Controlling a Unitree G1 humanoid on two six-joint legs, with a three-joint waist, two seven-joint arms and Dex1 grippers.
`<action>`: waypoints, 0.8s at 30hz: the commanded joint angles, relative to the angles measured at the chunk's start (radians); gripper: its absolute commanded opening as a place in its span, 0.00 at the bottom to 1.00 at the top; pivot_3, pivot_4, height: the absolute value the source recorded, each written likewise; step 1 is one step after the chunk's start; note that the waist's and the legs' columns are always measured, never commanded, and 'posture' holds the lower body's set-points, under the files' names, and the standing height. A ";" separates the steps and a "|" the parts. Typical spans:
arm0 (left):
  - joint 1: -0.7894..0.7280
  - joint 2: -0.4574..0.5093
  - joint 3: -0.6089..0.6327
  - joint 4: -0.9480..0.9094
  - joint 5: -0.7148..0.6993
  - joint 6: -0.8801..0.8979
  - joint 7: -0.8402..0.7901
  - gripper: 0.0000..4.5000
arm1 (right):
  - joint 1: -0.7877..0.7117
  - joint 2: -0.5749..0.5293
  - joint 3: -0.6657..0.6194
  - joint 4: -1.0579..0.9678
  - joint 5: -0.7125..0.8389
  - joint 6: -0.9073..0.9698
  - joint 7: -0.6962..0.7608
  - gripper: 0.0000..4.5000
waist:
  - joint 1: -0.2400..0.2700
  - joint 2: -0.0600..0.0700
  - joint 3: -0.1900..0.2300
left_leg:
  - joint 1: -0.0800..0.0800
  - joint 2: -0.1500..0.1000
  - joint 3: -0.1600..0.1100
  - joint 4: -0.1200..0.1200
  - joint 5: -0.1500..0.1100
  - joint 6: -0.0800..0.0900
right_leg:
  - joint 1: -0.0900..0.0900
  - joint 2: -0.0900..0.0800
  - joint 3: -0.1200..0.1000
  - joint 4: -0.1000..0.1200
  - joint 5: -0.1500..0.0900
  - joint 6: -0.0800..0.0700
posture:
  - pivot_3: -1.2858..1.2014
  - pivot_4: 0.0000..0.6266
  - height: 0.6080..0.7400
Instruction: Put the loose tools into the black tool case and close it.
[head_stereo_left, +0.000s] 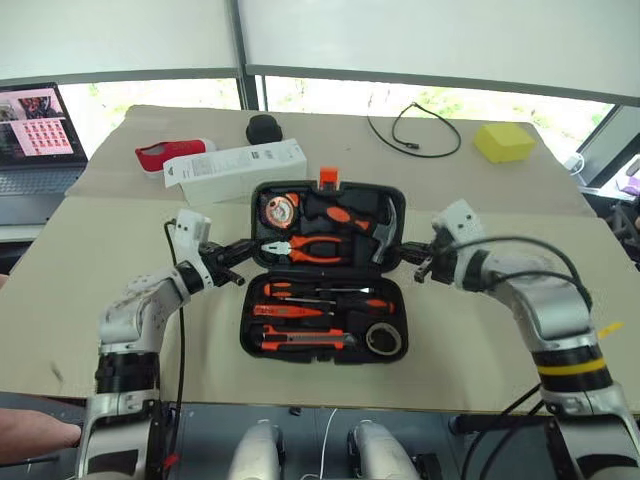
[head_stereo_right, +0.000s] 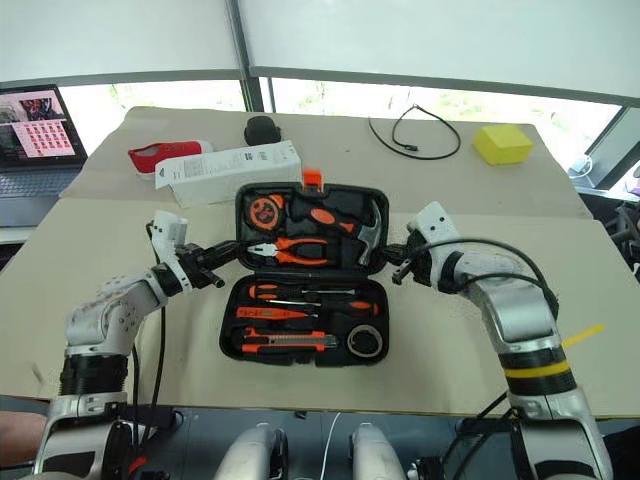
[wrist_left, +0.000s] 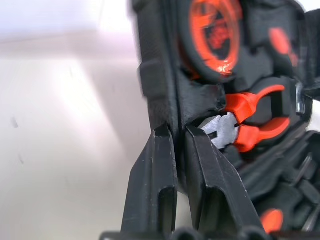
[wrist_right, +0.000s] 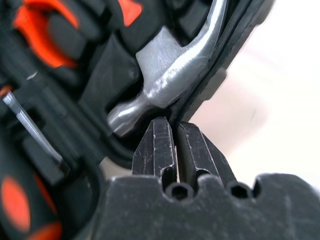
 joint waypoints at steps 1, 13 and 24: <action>0.078 0.015 0.038 -0.042 0.066 -0.338 -0.059 0.08 | 0.093 -0.060 0.012 0.029 -0.156 -0.457 0.006 0.00 | -0.001 0.000 0.000 | 0.000 0.000 0.000 0.000 0.000 0.000 | 0.000 0.000 0.000 0.000 0.000 0.000 | 0.52 0.24 1.00; 0.425 0.142 0.049 -0.061 0.147 -0.606 -0.130 0.43 | 0.352 -0.133 0.017 0.209 -0.319 -1.021 -0.110 0.38 | -0.003 -0.001 -0.001 | 0.022 0.002 0.005 -0.008 -0.001 0.001 | 0.018 -0.001 0.002 -0.005 -0.001 -0.001 | 0.52 0.24 1.00; 0.282 0.277 0.025 0.016 0.067 -0.418 -0.218 0.27 | 0.609 -0.271 -0.045 -0.104 0.105 -0.649 0.126 0.09 | 0.014 -0.001 0.000 | 0.027 0.002 0.006 -0.008 0.000 0.001 | 0.022 -0.001 0.002 -0.004 -0.002 -0.002 | 0.52 0.24 1.00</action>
